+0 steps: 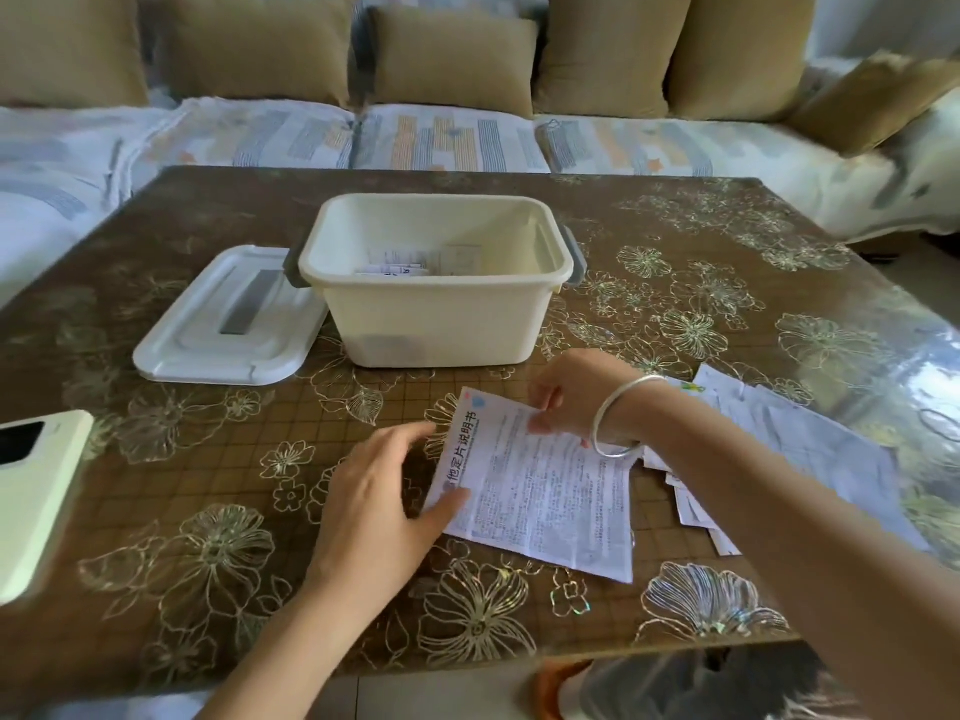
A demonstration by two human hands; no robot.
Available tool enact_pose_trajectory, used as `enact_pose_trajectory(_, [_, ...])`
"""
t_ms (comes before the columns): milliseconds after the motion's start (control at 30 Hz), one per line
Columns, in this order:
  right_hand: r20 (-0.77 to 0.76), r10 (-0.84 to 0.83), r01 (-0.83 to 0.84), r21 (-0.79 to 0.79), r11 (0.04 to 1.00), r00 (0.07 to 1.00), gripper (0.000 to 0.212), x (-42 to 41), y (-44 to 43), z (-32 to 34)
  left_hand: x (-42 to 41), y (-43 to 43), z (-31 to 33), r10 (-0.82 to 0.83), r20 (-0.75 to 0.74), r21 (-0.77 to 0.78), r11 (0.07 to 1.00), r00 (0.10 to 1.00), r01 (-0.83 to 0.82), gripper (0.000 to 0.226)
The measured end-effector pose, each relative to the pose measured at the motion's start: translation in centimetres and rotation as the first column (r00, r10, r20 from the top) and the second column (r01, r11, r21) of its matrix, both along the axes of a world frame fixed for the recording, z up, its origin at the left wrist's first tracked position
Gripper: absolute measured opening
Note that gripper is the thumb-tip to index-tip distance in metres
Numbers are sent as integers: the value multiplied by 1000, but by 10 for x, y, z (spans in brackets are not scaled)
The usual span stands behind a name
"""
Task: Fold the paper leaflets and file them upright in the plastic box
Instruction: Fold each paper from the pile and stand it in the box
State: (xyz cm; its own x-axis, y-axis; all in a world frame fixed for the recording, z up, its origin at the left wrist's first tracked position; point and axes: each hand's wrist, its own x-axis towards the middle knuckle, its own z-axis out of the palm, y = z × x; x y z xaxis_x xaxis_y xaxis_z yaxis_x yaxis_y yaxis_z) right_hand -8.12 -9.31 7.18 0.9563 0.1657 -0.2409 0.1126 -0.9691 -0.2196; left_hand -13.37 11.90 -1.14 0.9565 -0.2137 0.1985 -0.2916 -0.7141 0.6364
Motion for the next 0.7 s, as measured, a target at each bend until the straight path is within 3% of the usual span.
enact_pose_trajectory(100, [-19, -125, 124, 345, 931, 992, 7, -11, -7, 10, 3, 9, 11, 101, -130, -291, 947, 986, -135, 86])
enact_pose_trajectory(200, [-10, -242, 177, 716, 676, 970, 4, -24, -8, 18, 5, 18, 27, 114, -179, -460, 868, 977, -186, 62])
enact_pose_trajectory(300, [92, -253, 60, 843, 535, 963, 6, -39, -2, 17, 1, 20, 46, 84, -74, -549, 829, 994, -111, 26])
enact_pose_trajectory(433, [187, -269, -60, 906, 420, 945, 5, -60, 6, -5, -3, 24, 52, 103, 143, -482, 876, 984, -21, 25])
enact_pose_trajectory(500, [178, -298, -25, 891, 454, 938, 7, -69, 6, -21, -6, 30, 46, 82, 162, -393, 919, 983, -12, 20])
enact_pose_trajectory(567, [237, -301, 1, 784, 621, 924, 15, -79, 4, -41, -11, 35, 37, 47, 82, -318, 948, 996, -19, 15])
enact_pose_trajectory(633, [347, -262, 0, 603, 798, 901, 25, -92, 3, -56, -20, 39, 23, 29, 18, -256, 966, 999, -24, 29])
enact_pose_trajectory(700, [391, -208, -21, 506, 862, 897, 22, -103, 4, -65, -28, 41, 12, 31, -34, -227, 973, 999, -38, 20])
